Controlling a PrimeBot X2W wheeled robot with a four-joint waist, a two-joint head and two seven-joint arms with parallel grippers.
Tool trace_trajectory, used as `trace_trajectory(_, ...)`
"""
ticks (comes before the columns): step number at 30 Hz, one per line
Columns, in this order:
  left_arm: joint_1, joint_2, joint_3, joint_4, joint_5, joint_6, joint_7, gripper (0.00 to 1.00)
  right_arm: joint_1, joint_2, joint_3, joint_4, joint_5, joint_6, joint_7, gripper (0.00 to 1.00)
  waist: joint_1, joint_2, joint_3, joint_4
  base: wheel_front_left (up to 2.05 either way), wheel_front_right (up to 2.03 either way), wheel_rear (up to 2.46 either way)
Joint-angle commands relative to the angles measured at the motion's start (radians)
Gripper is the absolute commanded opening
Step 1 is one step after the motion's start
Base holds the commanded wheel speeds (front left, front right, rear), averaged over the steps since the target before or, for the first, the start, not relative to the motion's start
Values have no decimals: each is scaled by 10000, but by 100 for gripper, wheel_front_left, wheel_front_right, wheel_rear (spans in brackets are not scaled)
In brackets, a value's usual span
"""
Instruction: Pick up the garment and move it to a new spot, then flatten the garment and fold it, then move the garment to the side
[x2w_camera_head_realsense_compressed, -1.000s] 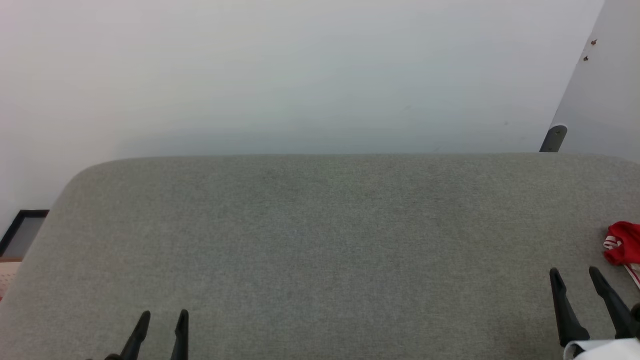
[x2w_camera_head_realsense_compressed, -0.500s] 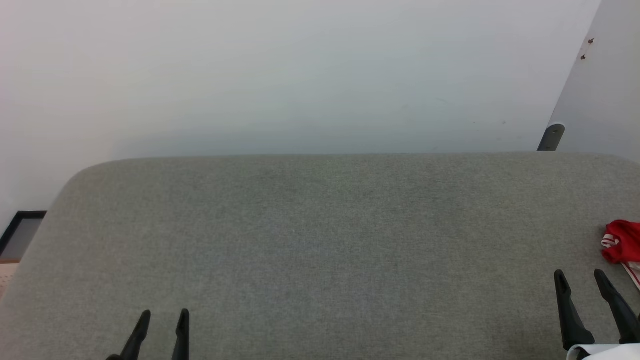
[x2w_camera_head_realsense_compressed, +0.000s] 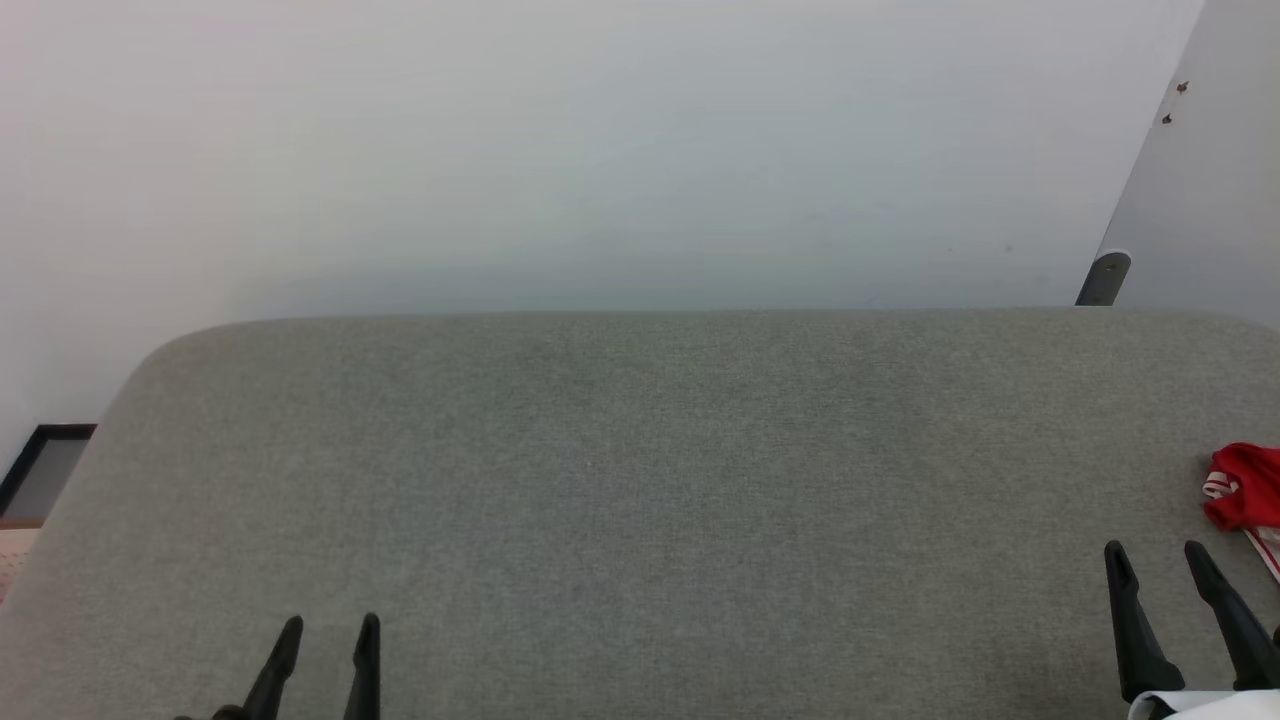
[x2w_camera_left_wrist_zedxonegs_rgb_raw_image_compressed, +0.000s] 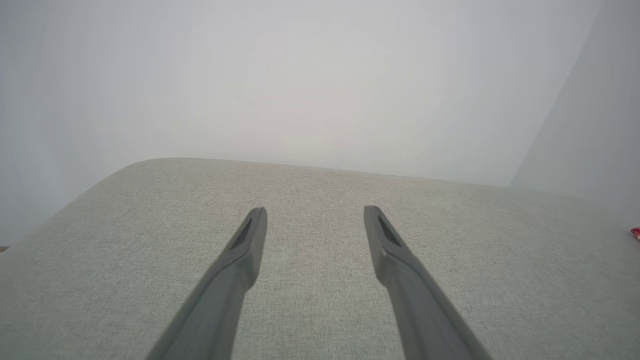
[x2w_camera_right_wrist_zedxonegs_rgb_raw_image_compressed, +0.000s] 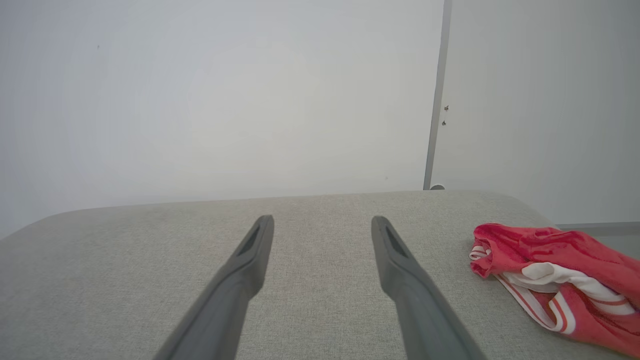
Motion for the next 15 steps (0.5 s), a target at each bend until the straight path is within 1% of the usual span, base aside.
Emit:
trace_trajectory(1,-66,-31,34,8,-42,-23,8,100,89,57,31,-44,-1,-12,-9,100,0,0,-6,0,0,0,0)
trace_trajectory(8,33,-91,173,101,-223,-23,8,100,-69,100,231,25,86,-12,70,100,0,0,-87,-143,0,0,0)
trace_trajectory(9,-10,-77,165,94,-211,0,0,0,-34,67,240,23,71,0,63,0,0,0,-77,-134,0,0,0)
trace_trajectory(15,211,-333,88,636,-277,2,5,0,254,266,276,612,90,0,78,0,0,0,-82,-148,0,0,0)
